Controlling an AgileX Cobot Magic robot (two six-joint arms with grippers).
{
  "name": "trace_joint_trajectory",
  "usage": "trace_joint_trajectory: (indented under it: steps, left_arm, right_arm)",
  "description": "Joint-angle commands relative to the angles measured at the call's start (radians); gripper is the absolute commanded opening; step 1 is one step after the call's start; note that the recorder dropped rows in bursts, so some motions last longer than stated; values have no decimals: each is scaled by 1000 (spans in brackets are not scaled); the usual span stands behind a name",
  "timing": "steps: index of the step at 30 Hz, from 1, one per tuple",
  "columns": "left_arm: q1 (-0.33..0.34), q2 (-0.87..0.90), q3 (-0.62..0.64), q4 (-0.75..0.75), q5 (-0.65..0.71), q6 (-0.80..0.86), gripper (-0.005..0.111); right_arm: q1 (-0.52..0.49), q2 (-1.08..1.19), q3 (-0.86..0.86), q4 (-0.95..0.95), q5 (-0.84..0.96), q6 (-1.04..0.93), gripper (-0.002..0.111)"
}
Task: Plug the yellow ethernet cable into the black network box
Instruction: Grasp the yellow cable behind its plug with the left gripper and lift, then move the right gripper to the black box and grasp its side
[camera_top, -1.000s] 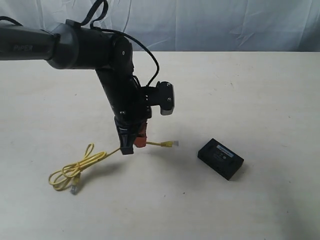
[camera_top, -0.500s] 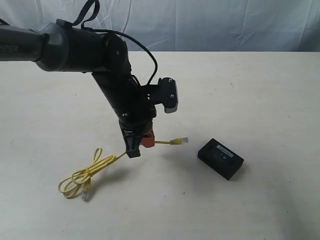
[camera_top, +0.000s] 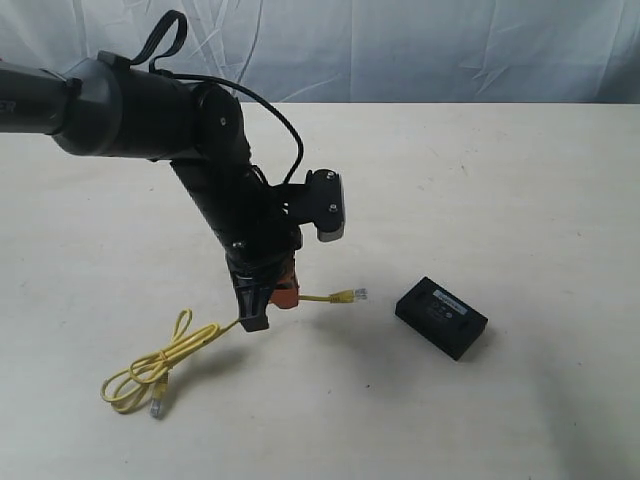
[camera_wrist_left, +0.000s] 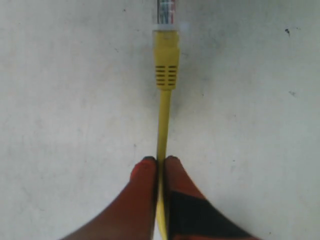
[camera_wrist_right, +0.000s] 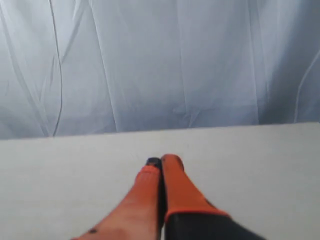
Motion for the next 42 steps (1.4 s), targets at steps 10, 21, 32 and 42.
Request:
trace_joint_trajectory:
  steps: [10,21,32,42]
  left_arm:
    - [-2,-11,5,-51,-1,0,0]
    - [-2,-11,5,-66,-21,0,0]
    - [-2,-11,5,-110,-21,0,0]
    - [-2,11,7,-134,-1,0,0]
  right_arm:
    - [-4,-7,2,22,-315,-1,-1]
    - [-4,150,-130,72,-104,-3,-1]
    - [-4,752,-565,106,285,-26,-1]
    - [-2,1276,-653,520,316,-328,-1]
